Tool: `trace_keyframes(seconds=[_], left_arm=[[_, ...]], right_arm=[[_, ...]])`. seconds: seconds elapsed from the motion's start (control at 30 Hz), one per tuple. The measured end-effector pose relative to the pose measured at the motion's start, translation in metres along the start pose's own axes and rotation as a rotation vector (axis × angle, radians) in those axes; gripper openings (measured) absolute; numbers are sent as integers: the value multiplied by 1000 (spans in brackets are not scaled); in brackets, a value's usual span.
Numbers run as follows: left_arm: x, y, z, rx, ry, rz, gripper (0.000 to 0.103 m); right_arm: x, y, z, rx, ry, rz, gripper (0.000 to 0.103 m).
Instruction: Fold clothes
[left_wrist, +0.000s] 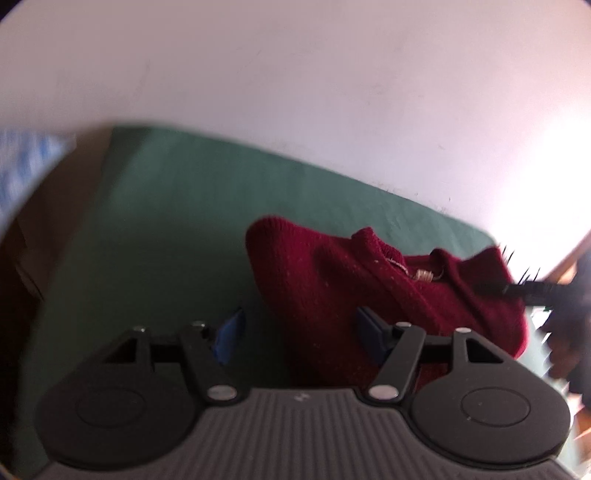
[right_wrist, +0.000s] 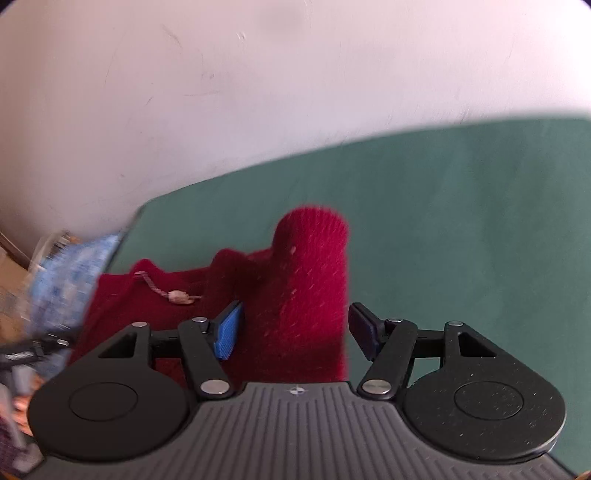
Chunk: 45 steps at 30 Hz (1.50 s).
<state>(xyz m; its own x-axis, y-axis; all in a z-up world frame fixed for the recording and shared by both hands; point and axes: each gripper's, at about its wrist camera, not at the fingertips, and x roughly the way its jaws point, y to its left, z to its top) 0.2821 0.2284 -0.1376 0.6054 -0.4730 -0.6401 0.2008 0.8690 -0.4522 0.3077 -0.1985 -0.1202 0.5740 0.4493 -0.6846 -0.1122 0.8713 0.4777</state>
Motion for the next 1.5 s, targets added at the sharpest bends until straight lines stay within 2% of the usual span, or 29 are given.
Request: trace_keyframes(seconds=[0.07,0.1,0.13,0.17,0.23,0.27,0.37,0.43,0.5,0.6,0.67,0.7,0.8,0.83,0.87,0.93,0.97,1.0,1.1,1.13,1.17,1.2,1.23,1.27,1.3,1.33,1.37,1.43,1.5], left_arm=[[14,4,4,-53,16,-6,87],[20,5,6,-65,14,0,86],[25,4,9,-72,5,3,79],[28,1,10,-70,-2,3,57],[29,-8,10,-53,-16,2,36],[30,-12,10,-45,-23,1,29],[19,-20,8,-54,-67,-8,21],[-4,-18,4,-96,-108,-40,20],[-26,-18,5,-120,-142,-41,19],[-62,-7,8,-140,-207,27,18],[-78,6,12,-142,-235,83,14],[-80,16,14,-154,-230,106,14],[-61,49,20,-185,-157,170,14],[-53,56,19,-186,-132,188,19],[-45,63,17,-184,-112,202,29],[-35,71,15,-168,-93,226,41],[-38,70,17,-149,-100,234,44],[-42,69,19,-122,-107,236,43],[-60,58,24,8,-138,266,51],[-67,54,26,58,-146,290,62],[-74,52,28,108,-153,320,67],[-83,48,31,159,-169,352,67],[-92,45,32,199,-187,385,65],[-100,43,32,234,-203,418,56],[-108,40,32,268,-218,451,42],[-114,37,30,285,-224,449,23],[-118,32,26,293,-226,428,18],[-116,24,18,310,-210,393,20],[-92,16,7,332,-156,376,23]], right_arm=[[9,0,-2,41,8,25,68],[11,4,-3,23,-5,17,67],[13,8,-4,6,-17,10,61],[14,11,-4,1,-19,9,55],[16,15,-3,8,-6,18,42],[15,15,-3,13,-3,28,39],[12,20,0,26,7,93,34],[8,30,4,8,5,149,33],[6,46,11,-17,7,215,32],[20,72,21,-27,47,299,32],[39,90,22,-53,76,322,32],[52,98,22,-66,90,315,32],[82,110,13,-111,73,190,35],[92,113,11,-126,65,145,40],[94,113,9,-127,56,125,41],[90,110,9,-110,38,118,49],[87,108,9,-101,29,115,50],[80,107,11,-103,7,107,51],[46,104,21,-139,-101,71,55],[33,106,24,-161,-145,53,58],[18,108,26,-178,-197,23,59],[6,109,27,-194,-235,-3,56],[-2,112,26,-226,-244,-3,41],[-11,117,22,-269,-242,10,32],[-17,125,15,-324,-235,6,24],[-18,132,7,-384,-223,-18,23],[-18,137,-1,-443,-210,-49,23],[-2,145,-14,-518,-160,-81,21],[18,151,-24,-561,-116,-114,21]])
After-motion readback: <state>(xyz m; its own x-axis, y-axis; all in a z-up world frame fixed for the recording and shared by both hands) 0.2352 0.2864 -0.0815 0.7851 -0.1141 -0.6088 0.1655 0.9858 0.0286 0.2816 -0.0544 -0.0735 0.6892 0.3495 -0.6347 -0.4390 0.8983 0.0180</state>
